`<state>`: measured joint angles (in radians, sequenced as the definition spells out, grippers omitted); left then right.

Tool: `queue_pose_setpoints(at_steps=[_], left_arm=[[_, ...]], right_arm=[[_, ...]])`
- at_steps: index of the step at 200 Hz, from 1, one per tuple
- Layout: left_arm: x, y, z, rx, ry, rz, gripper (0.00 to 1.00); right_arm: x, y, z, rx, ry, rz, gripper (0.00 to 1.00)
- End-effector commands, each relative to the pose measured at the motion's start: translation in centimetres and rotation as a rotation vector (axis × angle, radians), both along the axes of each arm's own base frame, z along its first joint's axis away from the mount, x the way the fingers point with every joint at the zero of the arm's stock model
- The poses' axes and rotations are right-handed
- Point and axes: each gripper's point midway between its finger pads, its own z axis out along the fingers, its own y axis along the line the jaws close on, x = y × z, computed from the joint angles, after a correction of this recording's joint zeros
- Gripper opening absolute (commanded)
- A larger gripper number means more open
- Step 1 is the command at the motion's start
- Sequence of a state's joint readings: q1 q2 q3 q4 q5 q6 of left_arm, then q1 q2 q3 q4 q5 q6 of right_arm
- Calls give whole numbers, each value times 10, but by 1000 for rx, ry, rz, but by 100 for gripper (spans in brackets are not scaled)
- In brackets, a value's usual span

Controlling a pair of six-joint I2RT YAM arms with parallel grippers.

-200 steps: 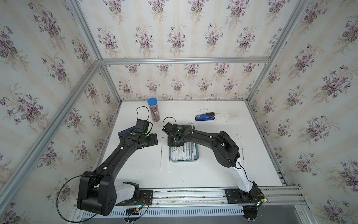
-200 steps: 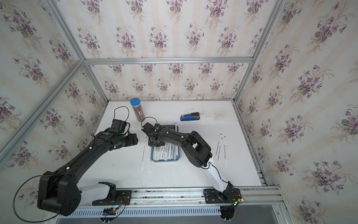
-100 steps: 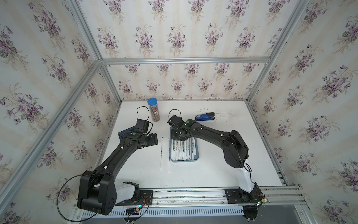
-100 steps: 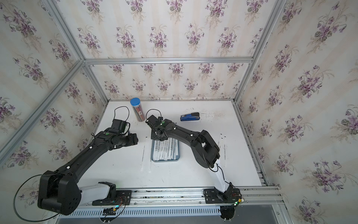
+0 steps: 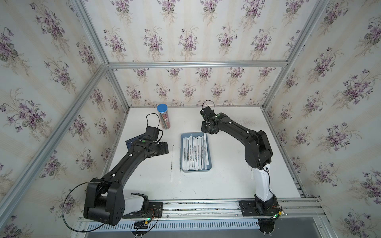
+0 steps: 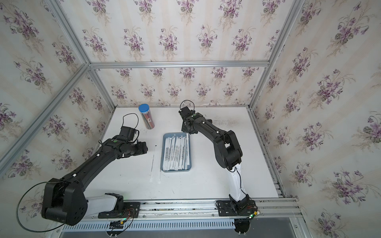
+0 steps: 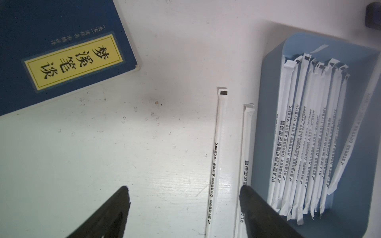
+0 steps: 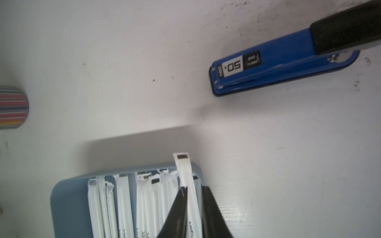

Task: Put the straws into the storage box
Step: Adjust the straw in the storage box.

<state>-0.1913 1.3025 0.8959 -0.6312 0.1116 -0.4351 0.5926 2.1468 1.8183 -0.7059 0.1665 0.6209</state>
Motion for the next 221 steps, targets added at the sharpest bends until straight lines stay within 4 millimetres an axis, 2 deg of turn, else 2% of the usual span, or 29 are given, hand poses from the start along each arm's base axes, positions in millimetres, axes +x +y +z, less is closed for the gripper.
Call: queue_pose_setpoints(at_steps=[1, 19, 70, 148, 179, 221], left_arm=[[4, -4, 1, -16, -5, -11, 84], [4, -4, 1, -18, -3, -12, 84], [5, -7, -2, -30, 4, -14, 84], [6, -8, 0, -32, -3, -17, 84], [6, -8, -1, -30, 0, -20, 84], [6, -8, -1, -29, -5, -19, 84]], right_arm=[[13, 1, 3, -3, -17, 18, 22], [17, 4, 0, 3, -21, 33, 26], [17, 10, -20, -1, 25, 49, 28], [20, 9, -37, -29, 45, 57, 26], [19, 8, -35, -34, 46, 60, 20], [9, 11, -17, -27, 25, 84, 14]])
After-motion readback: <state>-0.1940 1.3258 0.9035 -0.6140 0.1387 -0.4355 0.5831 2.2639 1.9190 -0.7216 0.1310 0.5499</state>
